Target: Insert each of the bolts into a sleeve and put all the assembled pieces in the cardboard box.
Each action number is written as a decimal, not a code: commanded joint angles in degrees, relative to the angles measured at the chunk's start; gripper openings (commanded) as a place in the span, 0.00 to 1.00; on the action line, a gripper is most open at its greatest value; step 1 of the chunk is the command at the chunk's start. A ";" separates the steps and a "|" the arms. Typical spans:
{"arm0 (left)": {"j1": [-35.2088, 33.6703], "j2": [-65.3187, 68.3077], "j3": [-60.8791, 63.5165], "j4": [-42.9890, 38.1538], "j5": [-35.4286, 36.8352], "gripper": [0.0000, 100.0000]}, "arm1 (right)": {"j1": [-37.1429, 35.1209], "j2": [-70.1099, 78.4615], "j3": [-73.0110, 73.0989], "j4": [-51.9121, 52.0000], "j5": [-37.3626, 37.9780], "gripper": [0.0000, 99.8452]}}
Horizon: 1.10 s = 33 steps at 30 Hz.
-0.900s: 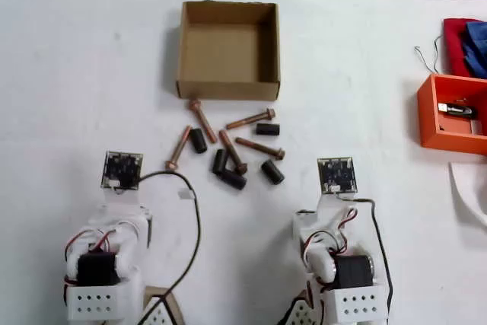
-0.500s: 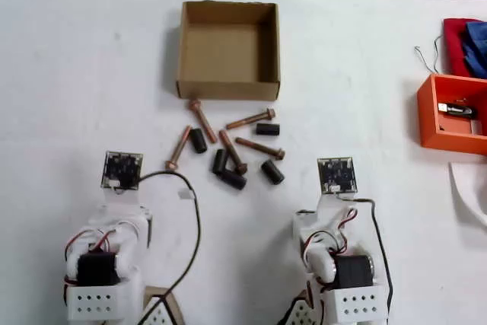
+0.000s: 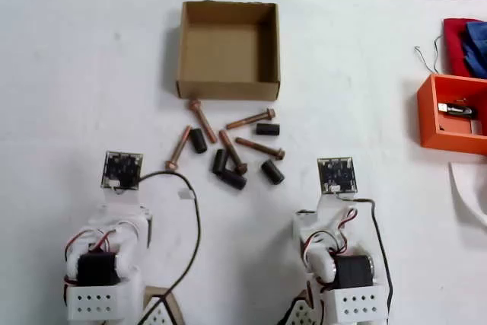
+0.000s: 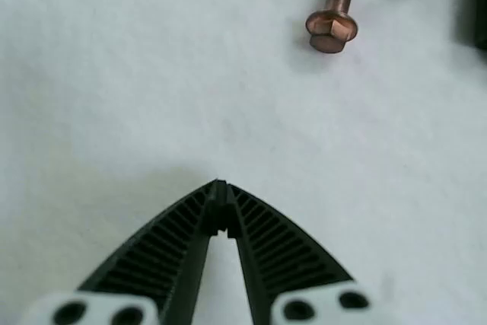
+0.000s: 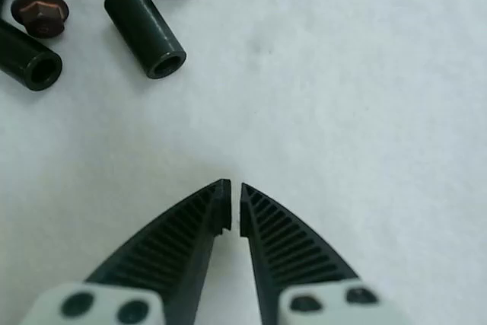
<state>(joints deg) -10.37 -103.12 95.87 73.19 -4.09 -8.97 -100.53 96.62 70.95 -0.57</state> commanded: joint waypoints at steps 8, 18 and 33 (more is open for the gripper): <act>-0.35 -0.70 1.10 0.18 0.18 0.03 | -0.22 0.13 0.44 0.22 0.18 0.02; -0.35 -0.70 1.10 0.18 0.18 0.03 | -0.48 0.13 0.44 0.22 0.44 0.02; -0.35 -0.70 1.10 0.18 0.18 0.03 | -2.07 0.13 0.53 -0.04 0.44 0.02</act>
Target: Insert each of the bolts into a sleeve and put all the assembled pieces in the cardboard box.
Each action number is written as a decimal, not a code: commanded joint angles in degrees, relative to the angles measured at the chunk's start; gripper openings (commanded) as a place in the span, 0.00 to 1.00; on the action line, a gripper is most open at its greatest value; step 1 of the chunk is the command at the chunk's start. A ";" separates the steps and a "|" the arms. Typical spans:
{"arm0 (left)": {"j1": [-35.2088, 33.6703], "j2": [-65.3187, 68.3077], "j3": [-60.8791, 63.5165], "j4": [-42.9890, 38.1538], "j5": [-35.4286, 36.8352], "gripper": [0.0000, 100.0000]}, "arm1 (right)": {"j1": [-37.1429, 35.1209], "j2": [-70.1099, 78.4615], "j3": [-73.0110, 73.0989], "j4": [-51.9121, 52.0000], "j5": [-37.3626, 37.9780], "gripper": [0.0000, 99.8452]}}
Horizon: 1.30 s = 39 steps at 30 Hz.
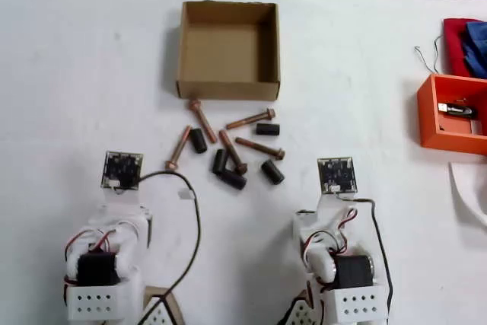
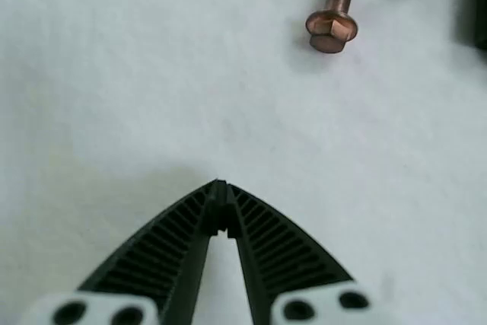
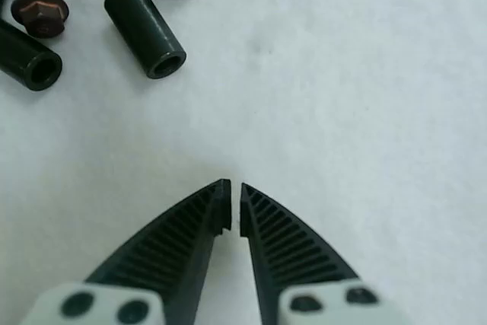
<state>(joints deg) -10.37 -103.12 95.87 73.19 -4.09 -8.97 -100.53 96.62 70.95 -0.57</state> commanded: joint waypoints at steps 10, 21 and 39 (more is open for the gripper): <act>-0.35 -0.70 1.10 0.18 0.18 0.03 | -19.38 0.22 0.53 -19.38 0.53 0.02; -0.35 -0.70 1.10 0.18 0.18 0.03 | -3.21 0.13 -6.24 -22.64 31.82 0.02; -0.35 -0.70 1.10 0.18 0.18 0.03 | -1.80 38.55 -71.21 8.04 24.53 0.19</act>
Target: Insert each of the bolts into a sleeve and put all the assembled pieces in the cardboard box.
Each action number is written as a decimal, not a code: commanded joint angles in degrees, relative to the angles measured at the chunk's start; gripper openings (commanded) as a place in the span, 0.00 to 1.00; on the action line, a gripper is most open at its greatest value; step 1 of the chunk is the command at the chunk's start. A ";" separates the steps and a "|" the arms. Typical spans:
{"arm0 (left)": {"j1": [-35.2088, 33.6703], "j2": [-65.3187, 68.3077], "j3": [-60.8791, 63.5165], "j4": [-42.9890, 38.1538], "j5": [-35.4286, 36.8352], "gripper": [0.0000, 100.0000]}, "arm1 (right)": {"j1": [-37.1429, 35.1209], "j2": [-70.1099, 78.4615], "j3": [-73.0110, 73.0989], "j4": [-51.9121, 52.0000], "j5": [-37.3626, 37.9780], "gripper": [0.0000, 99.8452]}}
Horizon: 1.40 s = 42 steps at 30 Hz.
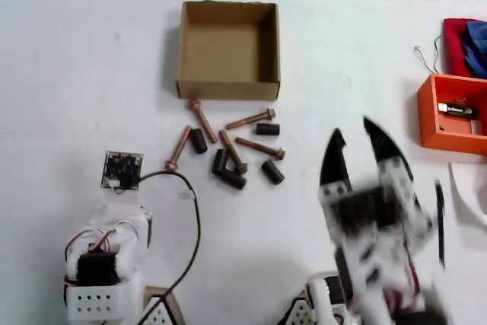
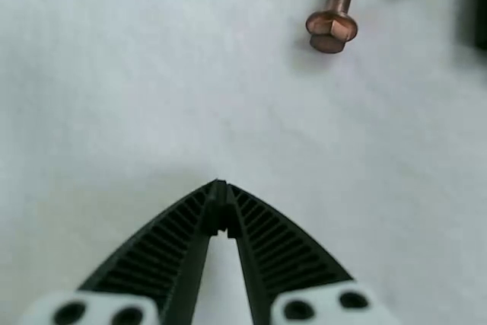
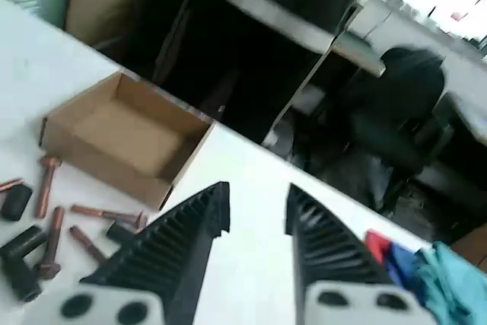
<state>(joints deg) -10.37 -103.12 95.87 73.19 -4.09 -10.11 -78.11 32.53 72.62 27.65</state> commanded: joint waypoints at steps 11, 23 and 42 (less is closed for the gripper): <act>-0.35 -0.70 1.10 0.18 0.18 0.03 | -1.36 30.81 1.05 1.71 -10.29 0.18; -0.35 -0.70 1.10 0.18 0.18 0.03 | -16.13 53.23 14.51 -20.62 -5.45 0.15; -0.35 -0.70 1.10 0.18 0.18 0.03 | -13.14 65.45 14.51 -28.70 -0.88 0.14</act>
<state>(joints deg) -10.37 -103.12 95.87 73.19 -4.09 -25.05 -12.79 47.21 44.84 26.33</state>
